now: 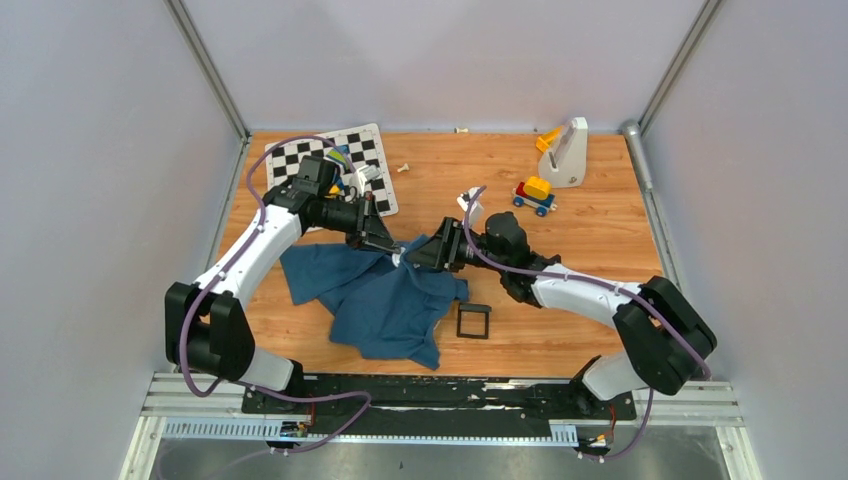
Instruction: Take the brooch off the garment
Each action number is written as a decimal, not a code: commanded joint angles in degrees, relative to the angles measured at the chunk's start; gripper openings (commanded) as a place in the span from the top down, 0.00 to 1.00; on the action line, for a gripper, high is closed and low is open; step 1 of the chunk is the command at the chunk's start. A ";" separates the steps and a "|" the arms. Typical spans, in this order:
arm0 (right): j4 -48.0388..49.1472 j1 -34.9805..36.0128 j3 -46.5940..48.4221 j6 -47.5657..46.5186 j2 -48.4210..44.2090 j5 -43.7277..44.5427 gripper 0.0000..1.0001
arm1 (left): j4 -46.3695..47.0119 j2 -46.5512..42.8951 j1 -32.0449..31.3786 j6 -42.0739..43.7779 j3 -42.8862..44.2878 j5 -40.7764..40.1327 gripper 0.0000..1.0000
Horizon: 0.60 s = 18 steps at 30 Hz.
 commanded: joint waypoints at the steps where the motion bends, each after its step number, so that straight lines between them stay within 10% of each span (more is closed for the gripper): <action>1: 6.62 0.88 2.43 1.60 1.28 -2.61 0.46 | 4.05 -2.52 -0.25 -2.28 -0.30 5.50 1.00; 12: 13.19 1.15 -0.52 3.08 -0.09 -3.34 0.40 | 6.46 -2.44 -0.21 -3.67 -1.86 5.81 1.00; 18: 14.72 2.00 -0.09 3.55 1.99 -3.62 0.61 | 7.95 -3.29 -0.25 -5.08 -2.23 6.23 1.00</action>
